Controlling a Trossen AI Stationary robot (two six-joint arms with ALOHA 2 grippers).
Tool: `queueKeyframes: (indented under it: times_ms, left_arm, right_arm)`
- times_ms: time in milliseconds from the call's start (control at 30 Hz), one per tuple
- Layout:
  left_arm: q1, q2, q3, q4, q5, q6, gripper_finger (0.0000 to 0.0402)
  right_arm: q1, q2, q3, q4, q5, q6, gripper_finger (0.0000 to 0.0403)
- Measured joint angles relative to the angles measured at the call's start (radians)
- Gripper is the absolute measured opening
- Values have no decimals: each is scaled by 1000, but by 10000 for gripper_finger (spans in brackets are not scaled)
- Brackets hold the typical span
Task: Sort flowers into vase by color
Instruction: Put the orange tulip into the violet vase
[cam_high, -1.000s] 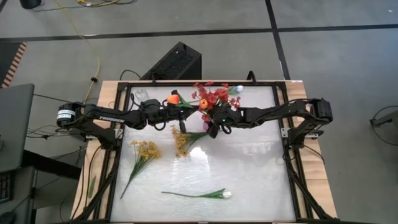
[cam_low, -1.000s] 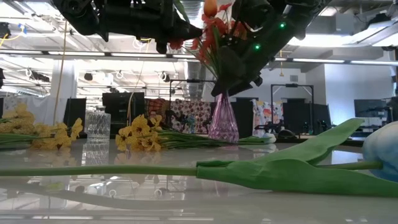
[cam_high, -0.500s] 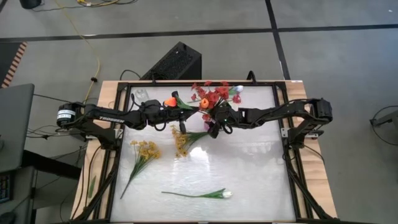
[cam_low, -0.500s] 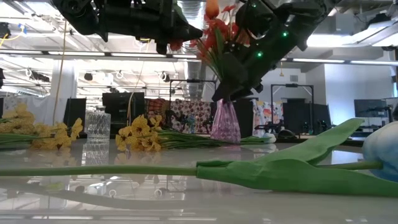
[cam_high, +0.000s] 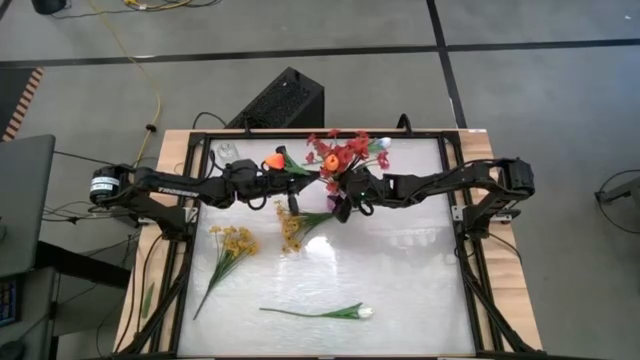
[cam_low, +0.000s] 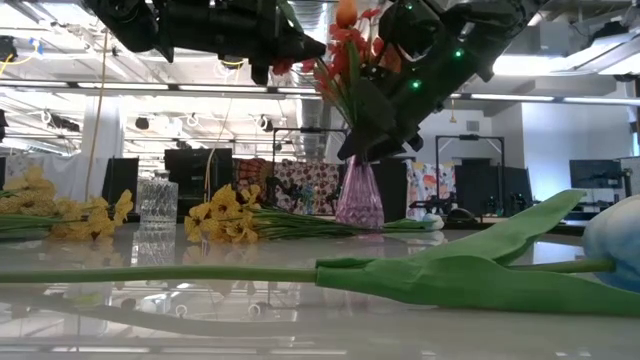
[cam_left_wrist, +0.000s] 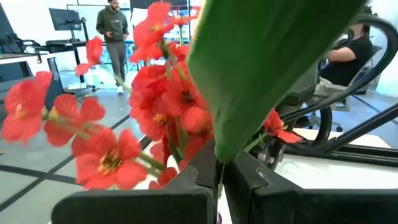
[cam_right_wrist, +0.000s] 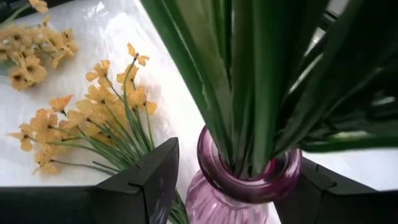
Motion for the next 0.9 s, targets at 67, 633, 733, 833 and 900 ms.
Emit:
queueKeyframes:
  times_ms: [67, 633, 733, 833, 900]
  left_arm:
    - [-9, 0, 24, -31, -2, 4, 0]
    - [-45, -2, 137, -264, -60, 121, 0]
    - [-45, -2, 137, -259, -73, 143, 0]
    - [-45, -2, 137, -260, -87, 169, 0]
    - [-45, -2, 137, -260, -87, 190, 0]
  right_arm:
    - [0, 0, 0, 10, 0, 7, 249]
    - [-4, 0, 0, 52, 45, 9, 249]
    - [-4, 0, 0, 52, 45, 21, 249]
    - [-2, 0, 0, 53, 42, 37, 249]
    - [0, 0, 0, 55, 41, 57, 249]
